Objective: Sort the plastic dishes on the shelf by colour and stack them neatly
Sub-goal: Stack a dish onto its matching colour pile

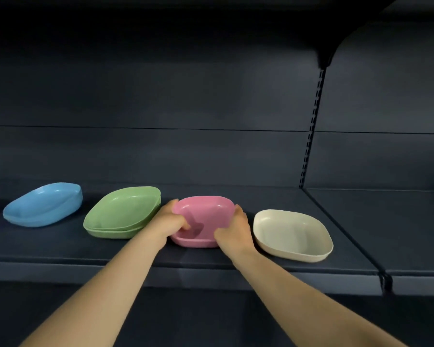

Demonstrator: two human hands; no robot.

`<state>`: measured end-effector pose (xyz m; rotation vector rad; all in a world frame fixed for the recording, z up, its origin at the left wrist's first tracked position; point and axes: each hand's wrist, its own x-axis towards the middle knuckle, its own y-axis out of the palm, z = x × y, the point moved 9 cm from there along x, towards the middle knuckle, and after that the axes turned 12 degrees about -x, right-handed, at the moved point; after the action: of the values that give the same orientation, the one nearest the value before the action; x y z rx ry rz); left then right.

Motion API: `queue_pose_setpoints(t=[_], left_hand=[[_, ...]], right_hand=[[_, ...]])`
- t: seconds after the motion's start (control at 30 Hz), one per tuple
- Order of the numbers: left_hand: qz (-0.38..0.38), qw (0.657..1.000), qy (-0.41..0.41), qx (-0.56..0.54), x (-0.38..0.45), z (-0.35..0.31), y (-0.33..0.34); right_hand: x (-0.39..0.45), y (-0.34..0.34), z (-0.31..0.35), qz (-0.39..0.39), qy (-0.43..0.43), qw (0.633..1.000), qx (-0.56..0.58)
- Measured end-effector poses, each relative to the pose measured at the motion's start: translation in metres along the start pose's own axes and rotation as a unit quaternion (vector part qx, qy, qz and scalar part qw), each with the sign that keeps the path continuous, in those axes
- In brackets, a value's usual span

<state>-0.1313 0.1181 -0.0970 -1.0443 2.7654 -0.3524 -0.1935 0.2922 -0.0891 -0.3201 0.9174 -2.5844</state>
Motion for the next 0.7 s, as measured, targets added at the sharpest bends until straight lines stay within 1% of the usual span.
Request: queue_pose_setpoints(t=[0.1, 0.23, 0.3, 0.37, 0.43, 0.47, 0.6, 0.7], left_hand=[[0.016, 0.998, 0.005, 0.053, -0.010, -0.021, -0.001], [0.046, 0.984, 0.082, 0.154, -0.028, -0.076, 0.015], [0.075, 0.969, 0.122, 0.199, -0.042, -0.105, 0.040], [0.098, 0.954, 0.161, 0.232, -0.055, -0.130, 0.074], [0.119, 0.944, 0.188, 0.245, -0.070, -0.150, 0.116], [0.130, 0.939, 0.198, 0.248, -0.077, -0.159, 0.140], [0.186, 0.924, 0.228, 0.246, -0.112, -0.188, 0.248], [0.218, 0.921, 0.232, 0.225, -0.137, -0.206, 0.328]], right_hand=[[-0.006, -0.017, 0.014, 0.016, -0.035, 0.998, -0.054], [-0.017, -0.068, 0.032, 0.011, -0.126, 0.985, -0.119], [-0.022, -0.101, 0.025, 0.009, -0.161, 0.968, -0.192], [-0.026, -0.143, 0.003, -0.001, -0.179, 0.941, -0.285], [-0.030, -0.193, -0.030, -0.025, -0.169, 0.918, -0.358], [-0.032, -0.220, -0.049, -0.034, -0.152, 0.913, -0.378], [-0.043, -0.329, -0.133, -0.064, -0.072, 0.908, -0.407], [-0.053, -0.405, -0.194, -0.090, -0.029, 0.905, -0.415]])
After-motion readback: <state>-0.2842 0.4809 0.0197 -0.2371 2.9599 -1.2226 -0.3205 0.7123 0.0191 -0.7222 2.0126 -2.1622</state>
